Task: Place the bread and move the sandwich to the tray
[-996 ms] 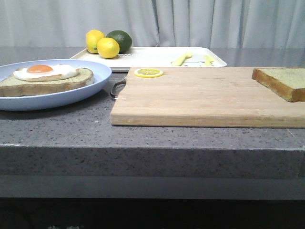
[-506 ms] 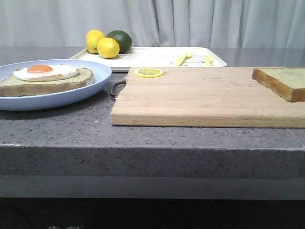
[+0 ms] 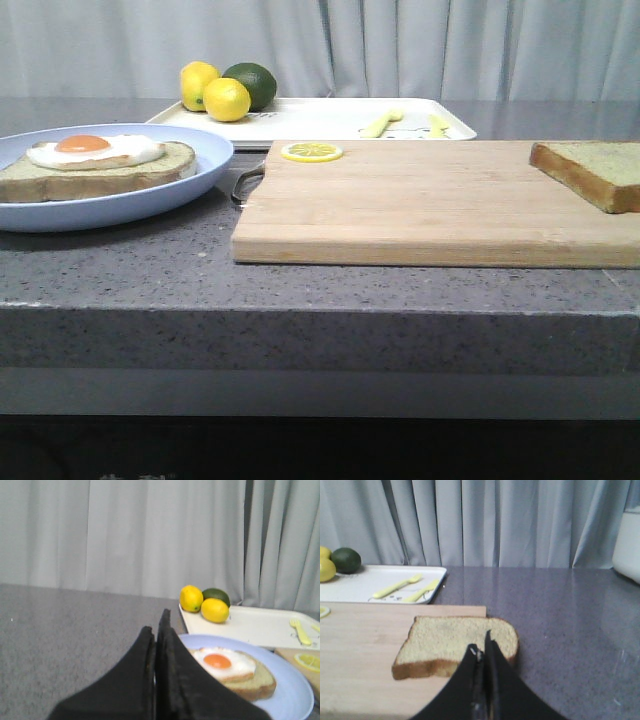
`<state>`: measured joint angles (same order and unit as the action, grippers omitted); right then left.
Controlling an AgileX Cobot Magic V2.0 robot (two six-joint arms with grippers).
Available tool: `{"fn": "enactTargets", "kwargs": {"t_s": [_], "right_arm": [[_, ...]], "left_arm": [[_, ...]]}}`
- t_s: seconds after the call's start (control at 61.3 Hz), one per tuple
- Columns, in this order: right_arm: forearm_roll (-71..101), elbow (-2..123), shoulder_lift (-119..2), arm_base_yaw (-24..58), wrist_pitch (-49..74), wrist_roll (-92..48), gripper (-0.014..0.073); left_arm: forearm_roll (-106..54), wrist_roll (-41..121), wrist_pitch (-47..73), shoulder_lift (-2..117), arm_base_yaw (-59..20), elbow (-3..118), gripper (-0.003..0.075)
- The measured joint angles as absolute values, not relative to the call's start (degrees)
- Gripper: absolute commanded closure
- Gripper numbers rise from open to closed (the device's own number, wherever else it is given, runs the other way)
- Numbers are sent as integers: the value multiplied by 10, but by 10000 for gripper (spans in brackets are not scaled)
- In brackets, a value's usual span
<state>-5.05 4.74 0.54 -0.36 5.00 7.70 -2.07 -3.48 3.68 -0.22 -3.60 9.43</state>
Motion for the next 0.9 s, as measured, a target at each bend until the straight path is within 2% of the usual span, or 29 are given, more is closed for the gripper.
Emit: {"fn": "enactTargets", "kwargs": {"t_s": [0.212,0.457,0.685,0.898], "right_arm": [[-50,176,-2,-4,137,77,662],[-50,323,-101,-4,263,77,662],[-50,380,-199,-4,379,77,662],[-49,380,-265,-4,413,77,662]], "left_arm": [[-21,-35,159,45,-36,254,738],[-21,-35,304,161,-36,392,738],[-22,-35,358,238,-36,420,738],[-22,-35,362,264,-36,420,738]]}}
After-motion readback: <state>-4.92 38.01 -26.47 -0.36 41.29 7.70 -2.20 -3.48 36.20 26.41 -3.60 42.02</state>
